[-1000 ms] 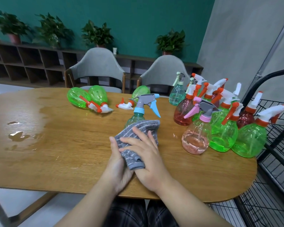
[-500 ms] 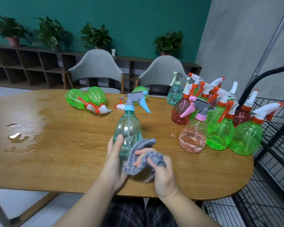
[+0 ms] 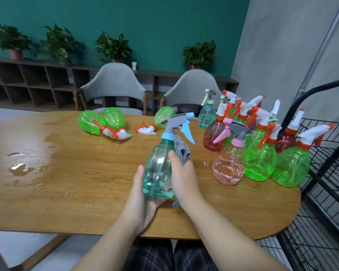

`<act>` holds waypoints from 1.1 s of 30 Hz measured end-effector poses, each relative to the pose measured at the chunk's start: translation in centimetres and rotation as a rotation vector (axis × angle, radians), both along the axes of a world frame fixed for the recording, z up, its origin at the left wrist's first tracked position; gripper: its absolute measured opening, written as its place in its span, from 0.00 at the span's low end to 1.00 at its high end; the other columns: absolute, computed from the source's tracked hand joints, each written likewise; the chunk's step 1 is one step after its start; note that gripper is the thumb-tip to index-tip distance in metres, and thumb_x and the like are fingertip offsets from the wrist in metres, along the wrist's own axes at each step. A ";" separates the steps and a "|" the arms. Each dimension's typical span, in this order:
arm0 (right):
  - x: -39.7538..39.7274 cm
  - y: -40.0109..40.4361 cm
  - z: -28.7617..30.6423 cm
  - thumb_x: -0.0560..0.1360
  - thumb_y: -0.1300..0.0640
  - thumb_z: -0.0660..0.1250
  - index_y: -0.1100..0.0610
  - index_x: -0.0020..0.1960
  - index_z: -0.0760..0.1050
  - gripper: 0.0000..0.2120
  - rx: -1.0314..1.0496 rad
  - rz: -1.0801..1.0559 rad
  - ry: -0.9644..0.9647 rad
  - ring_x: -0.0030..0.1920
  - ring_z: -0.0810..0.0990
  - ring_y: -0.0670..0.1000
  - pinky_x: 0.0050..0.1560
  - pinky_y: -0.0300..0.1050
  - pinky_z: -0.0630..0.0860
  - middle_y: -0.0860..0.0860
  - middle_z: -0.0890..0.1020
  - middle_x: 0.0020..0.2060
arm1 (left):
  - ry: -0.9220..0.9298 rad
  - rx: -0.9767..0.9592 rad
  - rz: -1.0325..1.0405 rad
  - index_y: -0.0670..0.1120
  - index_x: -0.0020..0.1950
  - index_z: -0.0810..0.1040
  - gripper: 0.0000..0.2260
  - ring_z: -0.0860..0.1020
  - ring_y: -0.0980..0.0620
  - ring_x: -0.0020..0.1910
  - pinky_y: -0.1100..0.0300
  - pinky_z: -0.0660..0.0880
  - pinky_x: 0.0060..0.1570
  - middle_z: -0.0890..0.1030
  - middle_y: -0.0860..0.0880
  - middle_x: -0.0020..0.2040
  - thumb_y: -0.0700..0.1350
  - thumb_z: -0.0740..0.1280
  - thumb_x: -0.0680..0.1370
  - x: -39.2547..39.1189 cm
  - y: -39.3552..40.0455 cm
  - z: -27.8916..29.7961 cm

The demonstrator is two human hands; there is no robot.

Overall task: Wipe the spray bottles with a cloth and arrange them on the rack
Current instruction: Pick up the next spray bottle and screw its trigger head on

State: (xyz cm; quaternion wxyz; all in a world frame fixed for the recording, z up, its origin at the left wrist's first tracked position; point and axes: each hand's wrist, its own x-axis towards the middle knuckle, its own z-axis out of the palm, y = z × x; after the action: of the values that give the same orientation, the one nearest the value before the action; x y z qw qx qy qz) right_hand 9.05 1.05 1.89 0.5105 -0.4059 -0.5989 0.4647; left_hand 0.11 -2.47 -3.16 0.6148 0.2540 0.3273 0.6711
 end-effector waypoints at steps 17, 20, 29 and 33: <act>2.4 -1.5 -4.0 0.67 0.62 0.63 0.50 0.60 0.79 0.23 0.580 0.244 -0.235 0.74 0.61 0.42 0.75 0.51 0.50 0.27 0.70 0.63 | -0.047 0.026 -0.053 0.45 0.70 0.71 0.34 0.78 0.45 0.63 0.55 0.80 0.50 0.79 0.40 0.65 0.67 0.50 0.76 -0.4 0.0 -0.2; 2.9 -1.5 -4.4 0.67 0.54 0.62 0.55 0.48 0.82 0.14 0.567 0.211 -0.083 0.62 0.76 0.48 0.67 0.46 0.65 0.48 0.81 0.56 | -0.066 0.015 -0.035 0.42 0.72 0.70 0.36 0.79 0.42 0.62 0.52 0.81 0.50 0.78 0.37 0.65 0.67 0.55 0.75 -0.4 0.1 -0.4; 3.4 0.4 -1.1 0.81 0.49 0.57 0.61 0.48 0.78 0.17 -0.558 -0.105 0.842 0.45 0.80 0.58 0.52 0.54 0.75 0.58 0.83 0.43 | 0.025 0.022 -0.027 0.46 0.66 0.75 0.28 0.83 0.49 0.48 0.57 0.81 0.41 0.84 0.44 0.56 0.62 0.57 0.75 -0.5 0.1 -0.7; 2.0 0.1 -0.1 0.79 0.53 0.60 0.60 0.48 0.80 0.14 -0.350 -0.020 0.447 0.45 0.84 0.58 0.50 0.54 0.79 0.56 0.85 0.43 | 0.082 0.016 -0.075 0.45 0.67 0.74 0.29 0.82 0.45 0.55 0.50 0.81 0.49 0.81 0.41 0.61 0.63 0.55 0.76 -0.2 -0.1 -0.4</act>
State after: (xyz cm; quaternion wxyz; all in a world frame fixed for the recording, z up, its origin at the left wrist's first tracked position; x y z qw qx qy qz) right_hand 11.01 1.11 1.81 0.5567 -0.3810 -0.3780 0.6341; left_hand -0.10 -2.54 -3.54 0.6234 0.2984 0.3372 0.6392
